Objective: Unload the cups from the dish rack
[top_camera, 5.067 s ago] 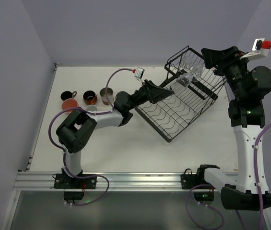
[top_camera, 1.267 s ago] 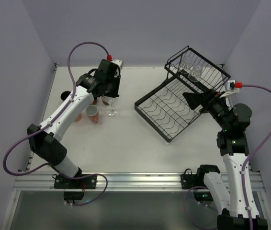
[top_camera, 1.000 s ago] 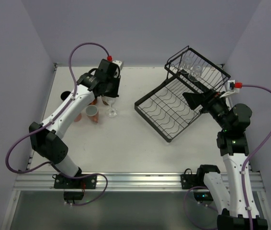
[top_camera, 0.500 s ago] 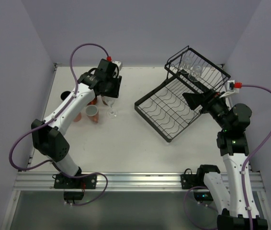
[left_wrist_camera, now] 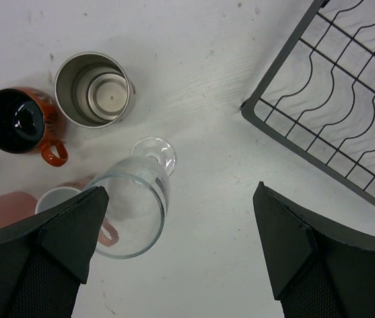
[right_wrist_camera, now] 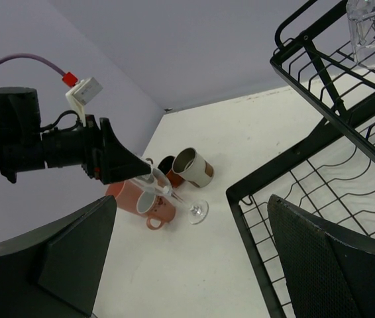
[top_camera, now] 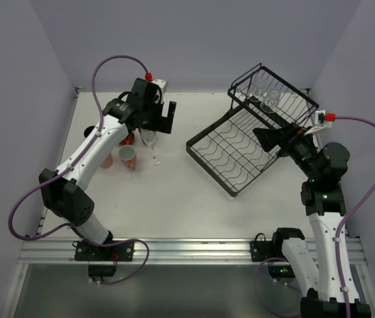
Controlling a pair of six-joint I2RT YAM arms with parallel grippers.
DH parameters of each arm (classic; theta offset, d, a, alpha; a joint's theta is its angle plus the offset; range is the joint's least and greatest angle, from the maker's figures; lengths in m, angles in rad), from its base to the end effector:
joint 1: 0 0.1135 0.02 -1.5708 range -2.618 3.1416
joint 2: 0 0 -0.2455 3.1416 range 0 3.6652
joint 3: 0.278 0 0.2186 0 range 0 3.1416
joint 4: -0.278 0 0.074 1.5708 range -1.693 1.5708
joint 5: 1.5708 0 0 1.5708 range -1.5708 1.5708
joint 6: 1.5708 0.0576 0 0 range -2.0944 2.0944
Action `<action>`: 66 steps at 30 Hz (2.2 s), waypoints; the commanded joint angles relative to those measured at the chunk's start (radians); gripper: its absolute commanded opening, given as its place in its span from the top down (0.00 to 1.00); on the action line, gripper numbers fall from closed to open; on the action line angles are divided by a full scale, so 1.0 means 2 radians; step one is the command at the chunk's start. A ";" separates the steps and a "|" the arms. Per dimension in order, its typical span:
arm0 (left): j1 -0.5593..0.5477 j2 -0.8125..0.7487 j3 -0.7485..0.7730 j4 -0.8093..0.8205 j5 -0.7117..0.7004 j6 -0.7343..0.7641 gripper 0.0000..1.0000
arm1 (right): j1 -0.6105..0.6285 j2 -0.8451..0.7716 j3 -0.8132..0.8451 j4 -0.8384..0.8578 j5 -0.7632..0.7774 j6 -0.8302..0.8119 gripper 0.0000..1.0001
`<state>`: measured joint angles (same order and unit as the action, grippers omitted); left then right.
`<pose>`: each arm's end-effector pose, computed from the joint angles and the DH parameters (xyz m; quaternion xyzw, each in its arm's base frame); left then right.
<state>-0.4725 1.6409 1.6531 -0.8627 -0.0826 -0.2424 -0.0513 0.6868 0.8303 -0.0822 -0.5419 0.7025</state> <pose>0.2990 -0.1475 0.3222 0.0929 0.9305 -0.0870 0.3434 0.1541 0.0218 0.3662 0.0617 0.6855 0.3982 0.6063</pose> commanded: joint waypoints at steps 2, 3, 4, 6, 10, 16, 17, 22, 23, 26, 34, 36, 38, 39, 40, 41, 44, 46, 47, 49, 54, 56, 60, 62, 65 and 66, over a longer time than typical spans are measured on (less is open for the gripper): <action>0.003 -0.032 0.048 0.004 -0.008 0.007 0.00 | 0.002 0.006 0.030 -0.003 0.000 -0.005 0.01; 0.003 -0.034 0.061 0.004 -0.009 0.007 0.00 | 0.001 0.009 0.033 -0.004 0.002 -0.005 0.01; 0.003 -0.040 0.068 0.005 -0.016 0.008 0.00 | 0.001 0.010 0.038 -0.004 0.002 -0.005 0.01; 0.003 -0.045 0.089 0.009 -0.025 0.008 0.00 | 0.002 0.016 0.044 -0.006 0.002 -0.003 0.01; 0.003 -0.048 0.121 0.008 -0.026 0.008 0.00 | 0.001 0.020 0.059 -0.015 0.009 -0.007 0.01; 0.002 -0.096 0.112 0.055 -0.006 0.006 0.00 | 0.002 0.038 0.106 -0.056 0.050 -0.042 0.01; 0.002 -0.112 0.104 0.087 -0.002 0.005 0.00 | 0.001 0.043 0.116 -0.065 0.058 -0.066 0.02; 0.002 -0.255 0.006 0.184 0.066 -0.026 0.00 | 0.001 0.109 0.198 -0.138 0.124 -0.126 0.12; 0.002 -0.276 -0.041 0.212 0.083 -0.031 0.00 | 0.001 0.120 0.209 -0.143 0.148 -0.138 0.14; 0.002 -0.362 -0.146 0.256 0.164 -0.051 0.00 | 0.001 0.169 0.247 -0.163 0.186 -0.162 0.20; 0.002 -0.549 -0.339 0.286 0.180 -0.046 0.00 | 0.001 0.287 0.312 -0.184 0.258 -0.207 0.22; 0.002 -0.570 -0.359 0.299 0.199 -0.055 0.00 | 0.004 0.315 0.321 -0.181 0.269 -0.210 0.23; 0.002 -0.576 -0.372 0.308 0.230 -0.051 0.00 | 0.006 0.336 0.323 -0.174 0.269 -0.220 0.22; 0.002 -0.577 -0.372 0.307 0.233 -0.048 0.00 | 0.006 0.342 0.325 -0.171 0.268 -0.221 0.22; 0.002 -0.578 -0.374 0.308 0.234 -0.045 0.00 | 0.008 0.349 0.327 -0.169 0.266 -0.223 0.22; 0.002 -0.580 -0.377 0.309 0.231 -0.036 0.00 | 0.009 0.357 0.331 -0.170 0.264 -0.227 0.22; 0.002 -0.585 -0.385 0.309 0.213 -0.019 0.00 | 0.018 0.387 0.346 -0.169 0.266 -0.235 0.21; 0.002 -0.583 -0.389 0.307 0.210 -0.012 0.00 | 0.029 0.406 0.354 -0.164 0.271 -0.244 0.20; 0.002 -0.580 -0.390 0.307 0.209 -0.006 0.00 | 0.039 0.412 0.363 -0.164 0.290 -0.248 0.20; 0.002 -0.577 -0.391 0.306 0.209 -0.002 0.00 | 0.043 0.430 0.373 -0.165 0.304 -0.255 0.19; 0.002 -0.572 -0.392 0.306 0.212 0.005 0.00 | 0.044 0.457 0.404 -0.168 0.349 -0.267 0.19; 0.002 -0.571 -0.392 0.307 0.212 0.007 0.00 | 0.045 0.466 0.411 -0.168 0.361 -0.276 0.19; 0.002 -0.565 -0.392 0.312 0.211 0.007 0.00 | 0.045 0.483 0.419 -0.165 0.363 -0.281 0.21; 0.002 -0.560 -0.392 0.316 0.215 0.005 0.00 | 0.045 0.491 0.425 -0.164 0.354 -0.278 0.23; 0.002 -0.555 -0.393 0.316 0.211 0.004 0.00 | 0.046 0.502 0.429 -0.163 0.348 -0.270 0.31; 0.002 -0.554 -0.393 0.318 0.211 0.003 0.00 | 0.045 0.503 0.429 -0.159 0.348 -0.268 0.35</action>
<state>-0.4721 0.5209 0.8703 -0.2787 0.3340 -0.2504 0.0383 1.6768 1.6436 -0.4355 0.1425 0.1673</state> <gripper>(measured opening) 0.997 0.698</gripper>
